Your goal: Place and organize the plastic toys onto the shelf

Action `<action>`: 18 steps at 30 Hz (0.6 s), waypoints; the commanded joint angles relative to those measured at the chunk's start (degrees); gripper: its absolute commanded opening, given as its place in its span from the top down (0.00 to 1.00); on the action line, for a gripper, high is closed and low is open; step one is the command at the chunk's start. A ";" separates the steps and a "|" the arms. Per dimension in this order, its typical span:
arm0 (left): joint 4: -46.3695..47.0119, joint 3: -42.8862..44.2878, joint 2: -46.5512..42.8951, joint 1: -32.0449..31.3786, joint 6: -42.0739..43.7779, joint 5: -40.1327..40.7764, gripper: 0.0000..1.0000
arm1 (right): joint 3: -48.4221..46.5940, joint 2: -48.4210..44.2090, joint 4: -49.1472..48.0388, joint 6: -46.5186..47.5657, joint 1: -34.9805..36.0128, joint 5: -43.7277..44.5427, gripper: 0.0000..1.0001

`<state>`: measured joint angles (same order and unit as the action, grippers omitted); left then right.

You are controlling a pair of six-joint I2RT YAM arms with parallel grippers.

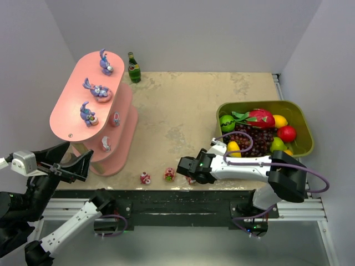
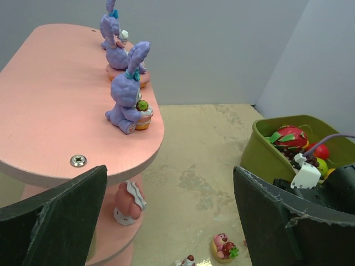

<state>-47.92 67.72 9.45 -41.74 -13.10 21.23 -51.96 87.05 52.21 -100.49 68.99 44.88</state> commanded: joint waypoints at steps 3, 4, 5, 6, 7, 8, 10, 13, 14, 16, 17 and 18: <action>-0.24 0.83 -0.84 0.16 -0.96 0.21 0.01 | 1.07 -0.38 -5.43 2.12 0.18 4.24 0.71; -0.24 0.92 -0.93 0.16 -1.05 0.21 0.00 | 1.77 -0.73 -6.40 2.92 0.09 4.42 0.77; -0.50 1.01 -1.01 0.16 -1.13 0.21 0.00 | 2.13 -1.17 -8.42 3.97 0.00 4.86 0.91; -0.59 1.18 -1.02 0.16 -1.22 0.21 0.01 | 2.48 -1.61 -9.13 5.46 0.00 5.21 0.96; -0.68 1.27 -0.93 0.16 -1.31 0.21 0.00 | 3.00 -2.40 -9.66 6.00 -0.08 5.56 0.99; -0.77 1.36 -1.01 0.16 -1.31 0.21 0.01 | 3.01 -2.58 -10.62 6.79 -0.52 6.09 1.00; -0.94 1.62 -0.84 0.16 -1.40 0.21 0.01 | 2.75 -3.02 -11.33 10.04 -1.31 6.62 1.00; -1.30 1.88 -0.66 0.08 -1.66 0.12 0.01 | 2.22 -3.63 -15.63 18.55 -2.72 7.58 1.00; -1.38 1.97 -0.66 0.16 -1.66 0.12 0.00 | 2.22 -4.51 -19.99 21.10 -3.33 7.85 1.00; -1.56 2.24 -0.49 0.16 -1.84 0.12 0.01 | 3.18 -6.00 -27.03 32.94 -4.21 7.33 1.00; -1.82 2.50 -0.40 0.25 -1.84 0.04 0.01 | 3.79 -7.84 -35.68 42.12 -4.65 6.63 1.00; -2.00 2.76 -0.23 0.16 -1.93 0.04 0.00 | 4.32 -8.55 -40.21 47.17 -5.35 5.23 1.00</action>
<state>-49.12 68.71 8.99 -41.74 -14.04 21.23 -48.99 83.99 33.76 -77.89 65.41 47.99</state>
